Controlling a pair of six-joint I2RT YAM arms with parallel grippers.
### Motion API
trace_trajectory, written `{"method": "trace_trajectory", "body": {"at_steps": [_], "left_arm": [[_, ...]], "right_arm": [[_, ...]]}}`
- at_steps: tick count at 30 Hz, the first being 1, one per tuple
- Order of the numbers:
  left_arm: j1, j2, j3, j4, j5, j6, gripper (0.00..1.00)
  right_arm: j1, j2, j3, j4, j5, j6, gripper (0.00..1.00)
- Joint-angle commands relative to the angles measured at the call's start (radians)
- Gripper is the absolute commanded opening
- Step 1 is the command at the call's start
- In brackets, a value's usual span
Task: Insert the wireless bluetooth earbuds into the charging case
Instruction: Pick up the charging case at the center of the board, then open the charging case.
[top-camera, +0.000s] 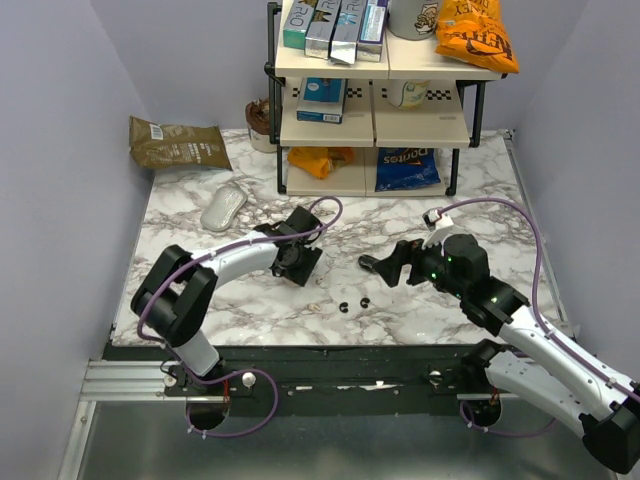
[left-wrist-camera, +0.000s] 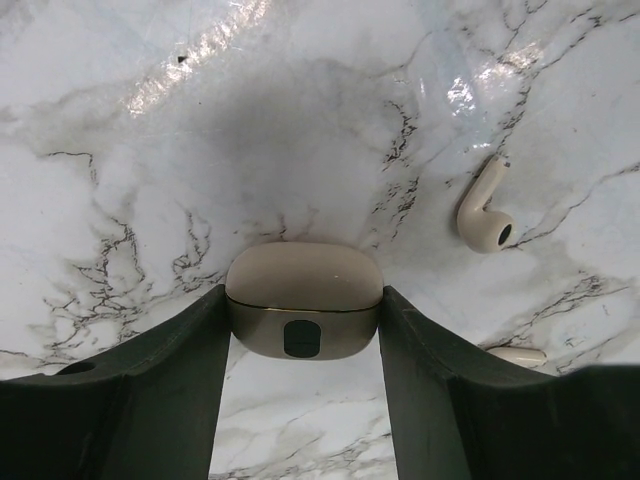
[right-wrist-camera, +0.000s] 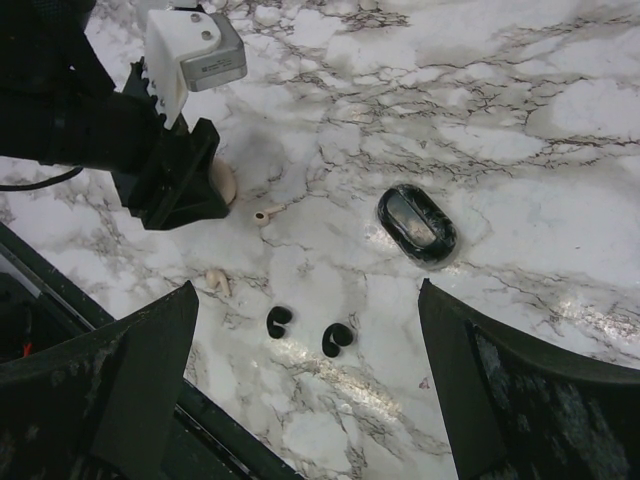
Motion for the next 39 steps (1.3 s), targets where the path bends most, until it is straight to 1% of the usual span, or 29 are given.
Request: {"method": "trace_trajectory", "body": {"at_steps": [1,2,4,5,6,7,8,9,10,11,12,13,14,17,18,19,20,22,23,25,29,33,39], "left_arm": [[-0.004,-0.146,-0.004,0.045,-0.013,-0.041,0.14],[-0.006,-0.202,-0.007,0.067,-0.012,-0.047,0.09],[-0.006,-0.259,-0.022,0.137,-0.006,-0.063,0.02],[-0.006,-0.32,-0.034,0.172,-0.003,-0.069,0.0],[-0.007,-0.35,-0.066,0.211,-0.003,-0.075,0.0],[-0.007,-0.379,-0.088,0.299,0.028,-0.08,0.0],[-0.009,-0.441,-0.117,0.355,0.037,-0.086,0.0],[-0.012,-0.474,-0.187,0.419,0.072,-0.087,0.0],[-0.013,-0.505,-0.229,0.57,0.097,-0.089,0.0],[-0.028,-0.563,-0.273,0.65,0.124,-0.089,0.0],[-0.036,-0.585,-0.351,0.729,0.134,-0.09,0.0],[-0.042,-0.601,-0.376,0.834,0.14,-0.089,0.0],[-0.05,-0.614,-0.393,0.866,0.184,-0.08,0.0],[-0.071,-0.615,-0.444,0.976,0.252,-0.014,0.0],[-0.094,-0.618,-0.484,1.017,0.298,0.03,0.0],[-0.111,-0.623,-0.504,1.094,0.306,0.06,0.0],[-0.131,-0.632,-0.522,1.126,0.306,0.087,0.0],[-0.173,-0.632,-0.541,1.159,0.296,0.158,0.0],[-0.18,-0.625,-0.538,1.151,0.296,0.169,0.0],[-0.205,-0.612,-0.512,1.096,0.277,0.237,0.0],[-0.243,-0.615,-0.502,1.075,0.228,0.313,0.0],[-0.268,-0.611,-0.487,1.039,0.189,0.359,0.0],[-0.321,-0.611,-0.482,1.009,0.12,0.411,0.0]], "right_arm": [[0.002,-0.007,0.031,-0.034,-0.02,-0.003,1.0],[0.002,-0.003,0.046,-0.034,-0.025,0.003,1.0],[0.002,0.003,0.063,-0.032,-0.028,0.009,1.0],[0.002,0.007,0.071,-0.034,-0.03,0.013,1.0],[0.002,0.016,0.092,-0.034,-0.031,0.013,1.0],[0.001,0.022,0.101,-0.032,-0.033,0.015,1.0],[0.002,0.028,0.112,-0.032,-0.021,0.029,1.0],[0.002,0.037,0.13,-0.029,-0.017,0.038,1.0],[0.002,0.039,0.135,-0.02,-0.022,0.043,1.0],[0.001,0.04,0.14,-0.008,-0.046,0.041,1.0],[0.004,0.042,0.146,0.015,-0.066,0.035,1.0],[0.004,0.051,0.172,0.014,-0.086,0.026,1.0],[0.004,0.057,0.192,0.006,-0.127,-0.009,1.0],[0.004,0.092,0.271,-0.06,-0.165,-0.06,1.0],[0.005,0.097,0.285,-0.083,-0.175,-0.072,1.0],[0.004,0.103,0.295,-0.09,-0.183,-0.083,1.0],[0.002,0.12,0.31,-0.104,-0.186,-0.088,1.0],[0.007,0.141,0.325,-0.139,-0.212,-0.097,1.0],[0.01,0.151,0.333,-0.149,-0.223,-0.098,1.0],[0.025,0.178,0.338,-0.17,-0.229,-0.105,1.0],[0.055,0.207,0.347,-0.199,-0.198,-0.115,1.0],[0.071,0.22,0.35,-0.187,-0.211,-0.108,0.99],[0.102,0.28,0.374,-0.17,-0.218,-0.099,0.97]]}}
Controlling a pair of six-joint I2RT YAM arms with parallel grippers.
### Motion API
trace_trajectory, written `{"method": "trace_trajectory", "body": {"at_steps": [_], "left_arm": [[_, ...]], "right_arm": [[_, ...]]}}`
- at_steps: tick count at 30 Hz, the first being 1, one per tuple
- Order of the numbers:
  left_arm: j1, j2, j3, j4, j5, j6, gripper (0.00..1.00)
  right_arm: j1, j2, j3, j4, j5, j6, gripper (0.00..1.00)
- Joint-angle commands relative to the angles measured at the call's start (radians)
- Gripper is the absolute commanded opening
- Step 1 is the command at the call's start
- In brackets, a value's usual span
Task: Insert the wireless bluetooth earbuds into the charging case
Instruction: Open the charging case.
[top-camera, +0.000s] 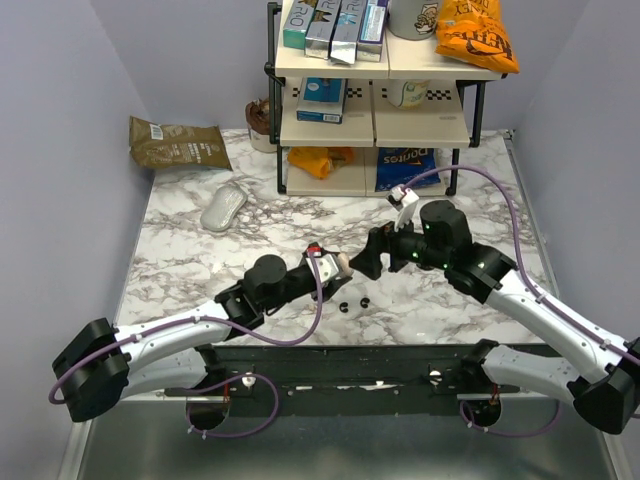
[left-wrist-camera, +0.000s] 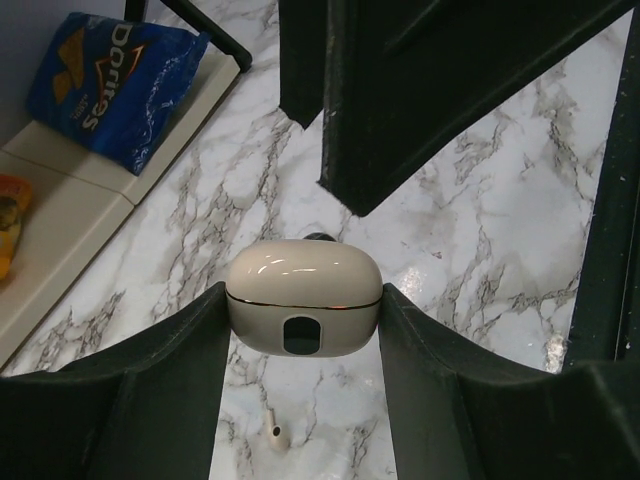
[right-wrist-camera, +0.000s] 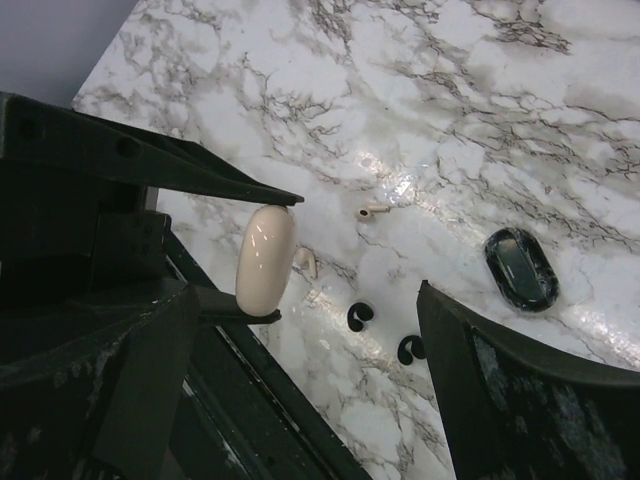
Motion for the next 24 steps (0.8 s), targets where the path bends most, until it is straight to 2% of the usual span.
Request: {"method": "trace_trajectory", "body": {"at_steps": [1,9,24], "left_arm": [[-0.039,-0.003,0.026,-0.003,-0.071,0.078,0.0],[-0.061,-0.006,0.018,0.006,-0.096,0.084,0.0],[-0.076,-0.067,-0.002,0.001,-0.122,0.079,0.0]], "right_arm": [[0.027,0.044,0.039,-0.007,-0.032,-0.002,0.97],[0.052,0.11,0.043,0.004,-0.03,0.021,0.95],[0.052,0.084,0.018,-0.016,0.095,0.046,0.94]]}}
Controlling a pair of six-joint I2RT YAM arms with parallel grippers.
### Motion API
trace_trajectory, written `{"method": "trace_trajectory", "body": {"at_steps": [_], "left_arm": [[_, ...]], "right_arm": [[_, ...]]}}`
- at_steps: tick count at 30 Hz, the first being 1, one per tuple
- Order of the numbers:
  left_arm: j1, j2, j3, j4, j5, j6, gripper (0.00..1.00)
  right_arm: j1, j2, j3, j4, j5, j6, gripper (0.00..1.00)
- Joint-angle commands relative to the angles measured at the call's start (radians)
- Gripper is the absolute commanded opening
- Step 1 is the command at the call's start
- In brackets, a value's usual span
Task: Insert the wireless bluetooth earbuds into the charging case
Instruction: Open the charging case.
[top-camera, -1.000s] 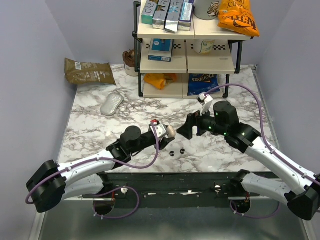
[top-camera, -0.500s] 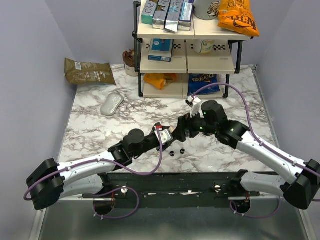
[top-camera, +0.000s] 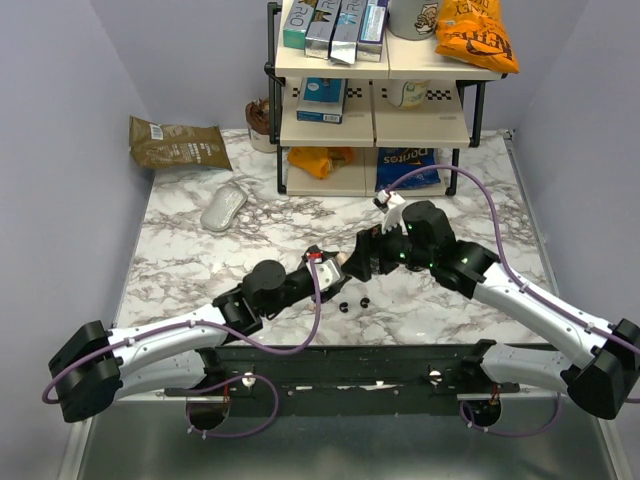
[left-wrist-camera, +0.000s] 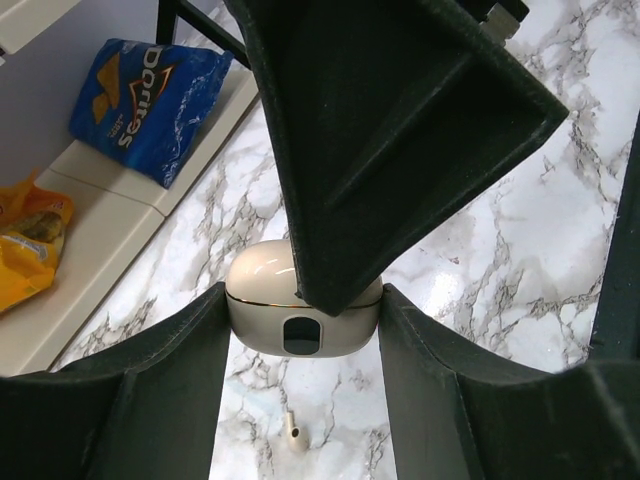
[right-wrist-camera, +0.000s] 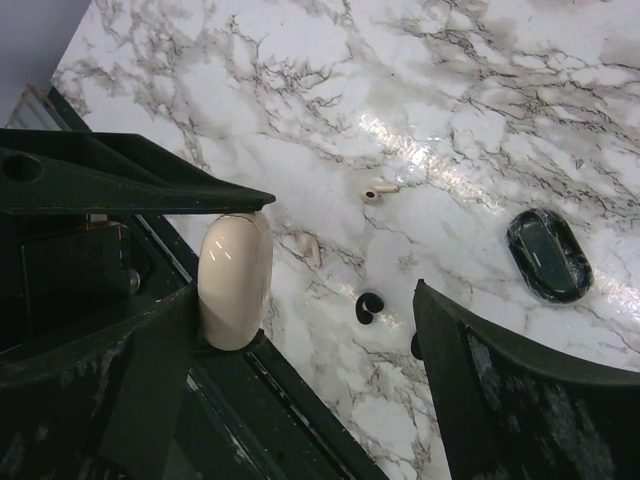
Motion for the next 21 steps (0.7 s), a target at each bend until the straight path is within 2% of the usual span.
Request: {"method": "trace_trajectory", "body": {"at_steps": [1,15,21], "left_arm": [[-0.013,-0.034,-0.006,0.009,-0.025,0.014,0.0],[-0.017,-0.071,-0.035,0.009,-0.048,0.006,0.0],[-0.017,-0.068,-0.043,0.019,-0.073,0.001,0.0]], "right_arm": [[0.007,-0.025,0.003,-0.023,0.058,0.01,0.93],[0.007,-0.069,0.014,-0.043,0.109,0.014,0.94],[0.007,-0.095,0.011,0.029,-0.035,0.009,0.92]]}}
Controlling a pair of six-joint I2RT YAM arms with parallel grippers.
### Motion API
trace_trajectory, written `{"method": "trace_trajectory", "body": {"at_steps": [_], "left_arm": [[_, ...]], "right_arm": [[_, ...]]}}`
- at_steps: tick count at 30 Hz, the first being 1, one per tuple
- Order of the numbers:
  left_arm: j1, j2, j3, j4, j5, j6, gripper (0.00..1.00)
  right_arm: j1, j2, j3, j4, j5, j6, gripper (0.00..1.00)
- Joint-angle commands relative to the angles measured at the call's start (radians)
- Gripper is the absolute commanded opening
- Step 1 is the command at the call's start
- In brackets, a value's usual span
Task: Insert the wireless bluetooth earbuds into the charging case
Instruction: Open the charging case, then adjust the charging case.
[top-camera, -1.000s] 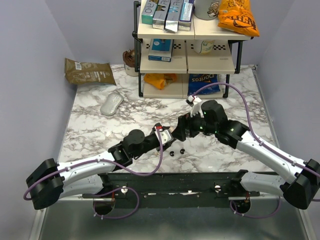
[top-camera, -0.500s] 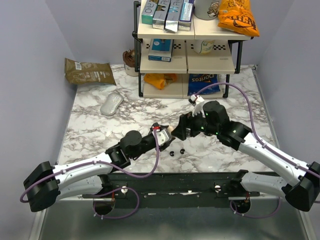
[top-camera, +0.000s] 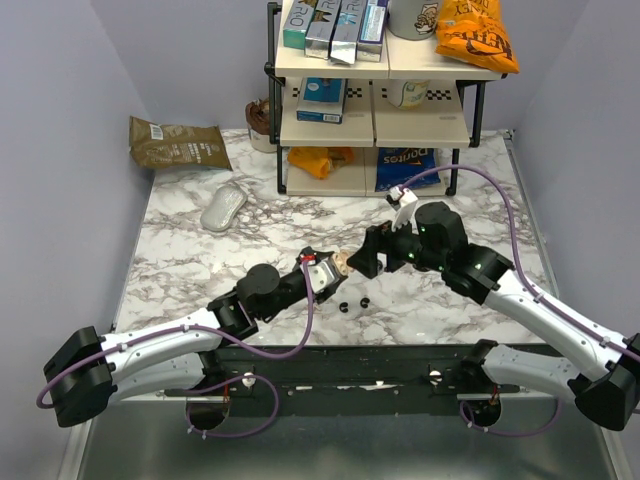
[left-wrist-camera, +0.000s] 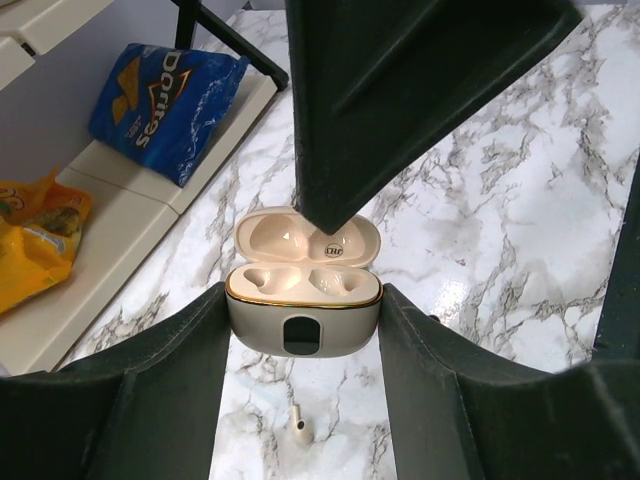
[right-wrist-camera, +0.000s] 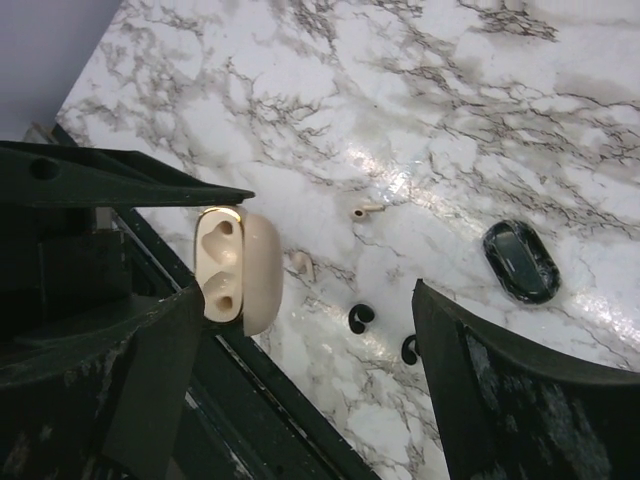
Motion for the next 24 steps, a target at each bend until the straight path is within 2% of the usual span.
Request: {"method": "trace_trajectory", "body": {"at_steps": [1,7,10,24], "left_arm": [[-0.006,-0.009,-0.011,0.029,-0.033,0.002,0.0],[-0.009,-0.003,-0.007,0.046,-0.025,-0.013,0.0],[-0.011,-0.011,-0.007,0.048,-0.022,-0.018,0.0],[-0.017,-0.035,-0.015,0.048,-0.03,-0.025,0.0]], "right_arm": [[0.002,-0.018,0.011,0.047,-0.099,0.001,0.89],[0.002,0.023,0.005,0.078,-0.115,0.033,0.71],[0.004,0.034,0.003,0.082,-0.101,0.04,0.65],[0.002,0.082,0.008,0.104,-0.107,0.033,0.51]]}}
